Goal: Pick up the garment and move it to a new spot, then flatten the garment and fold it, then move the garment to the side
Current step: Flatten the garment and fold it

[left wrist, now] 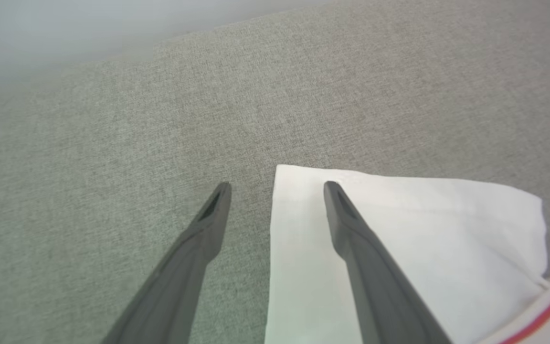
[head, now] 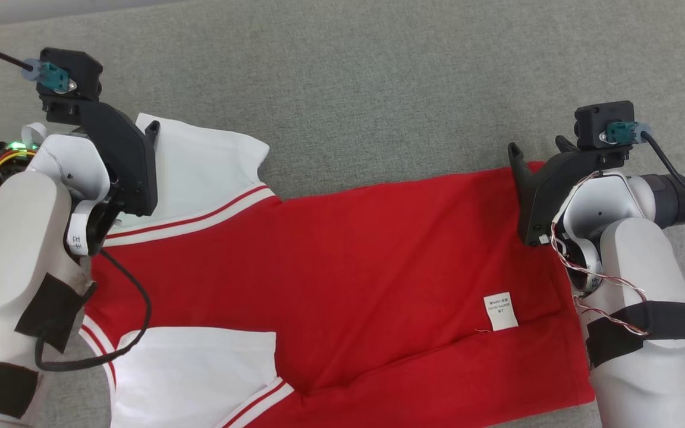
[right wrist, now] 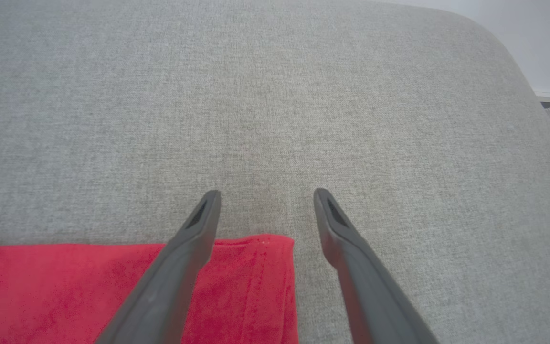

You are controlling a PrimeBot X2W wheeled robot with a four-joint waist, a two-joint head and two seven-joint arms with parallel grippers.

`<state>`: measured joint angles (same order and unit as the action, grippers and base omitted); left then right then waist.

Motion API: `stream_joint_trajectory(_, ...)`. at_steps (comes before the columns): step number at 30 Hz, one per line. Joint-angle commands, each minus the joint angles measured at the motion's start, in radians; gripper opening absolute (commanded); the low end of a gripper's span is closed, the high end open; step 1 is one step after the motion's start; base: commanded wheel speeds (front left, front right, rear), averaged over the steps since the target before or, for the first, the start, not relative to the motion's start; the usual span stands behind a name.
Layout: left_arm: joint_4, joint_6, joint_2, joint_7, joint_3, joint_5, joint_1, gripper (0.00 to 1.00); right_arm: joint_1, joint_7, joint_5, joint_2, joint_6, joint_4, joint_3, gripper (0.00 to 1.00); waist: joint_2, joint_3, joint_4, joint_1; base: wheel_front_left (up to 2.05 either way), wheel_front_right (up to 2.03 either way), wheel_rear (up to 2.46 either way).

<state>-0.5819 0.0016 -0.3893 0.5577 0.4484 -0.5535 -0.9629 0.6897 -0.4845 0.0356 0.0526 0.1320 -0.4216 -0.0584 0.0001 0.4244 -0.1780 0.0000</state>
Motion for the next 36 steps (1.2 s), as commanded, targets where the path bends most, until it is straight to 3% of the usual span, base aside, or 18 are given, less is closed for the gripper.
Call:
stream_joint_trajectory(1, 0.012, 0.008, -0.003, 0.006, -0.002, -0.004, 0.013, 1.0, -0.007, -0.006, -0.008, 0.001, -0.003, 0.007, 0.005, 1.0, -0.0001, 0.006, -0.006, 0.0, 0.0, 0.0, 0.0)
stream_joint_trajectory(10, 0.013, 0.022, -0.042, 0.046, -0.005, -0.012, 0.021, 1.0, 0.01, -0.014, -0.024, -0.001, -0.003, 0.019, 0.035, 1.0, -0.0001, 0.034, -0.034, 0.0, 0.0, 0.0, 0.0)
stream_joint_trajectory(16, 0.015, 0.009, -0.046, 0.076, -0.008, -0.039, 0.022, 1.0, 0.024, -0.011, -0.037, -0.003, -0.003, 0.025, 0.057, 1.0, -0.0001, 0.043, -0.046, 0.0, 0.0, 0.0, 0.0)
stream_joint_trajectory(17, 0.013, 0.007, -0.04, 0.082, -0.012, -0.048, 0.024, 0.93, 0.025, -0.011, -0.038, -0.003, -0.003, 0.027, 0.061, 1.0, -0.0001, 0.045, -0.047, 0.0, 0.0, 0.0, 0.0)
stream_joint_trajectory(18, 0.011, 0.003, -0.037, 0.091, -0.01, -0.051, 0.028, 0.7, 0.025, -0.011, -0.041, -0.004, -0.003, 0.027, 0.063, 1.0, -0.0001, 0.047, -0.048, 0.0, 0.0, 0.0, 0.0)
stream_joint_trajectory(19, 0.011, -0.004, -0.033, 0.098, -0.01, -0.062, 0.031, 0.55, 0.025, -0.011, -0.045, -0.004, -0.003, 0.028, 0.065, 1.0, -0.0001, 0.048, -0.048, 0.0, 0.0, 0.0, 0.0)
stream_joint_trajectory(20, 0.009, -0.009, -0.031, 0.106, -0.009, -0.072, 0.035, 0.3, 0.024, -0.011, -0.047, -0.004, -0.003, 0.028, 0.067, 1.0, -0.0001, 0.049, -0.049, 0.0, 0.0, 0.0, 0.0)
stream_joint_trajectory(22, 0.009, -0.018, -0.03, 0.122, -0.007, -0.084, 0.042, 0.0, 0.024, -0.011, -0.047, -0.004, -0.003, 0.027, 0.068, 1.0, -0.0001, 0.05, -0.048, 0.0, 0.0, 0.0, 0.0)
stream_joint_trajectory(30, 0.054, -0.022, -0.066, 0.122, -0.039, -0.111, 0.035, 0.0, 0.007, -0.066, -0.001, -0.003, -0.003, 0.062, 0.09, 1.0, -0.0001, 0.054, -0.042, 0.0, 0.0, 0.0, 0.0)
stream_joint_trajectory(36, 0.093, 0.001, -0.076, 0.116, -0.052, -0.116, 0.027, 0.0, -0.021, -0.154, 0.059, -0.004, -0.003, 0.081, 0.034, 1.0, -0.0001, 0.069, -0.032, 0.0, 0.0, 0.0, 0.0)
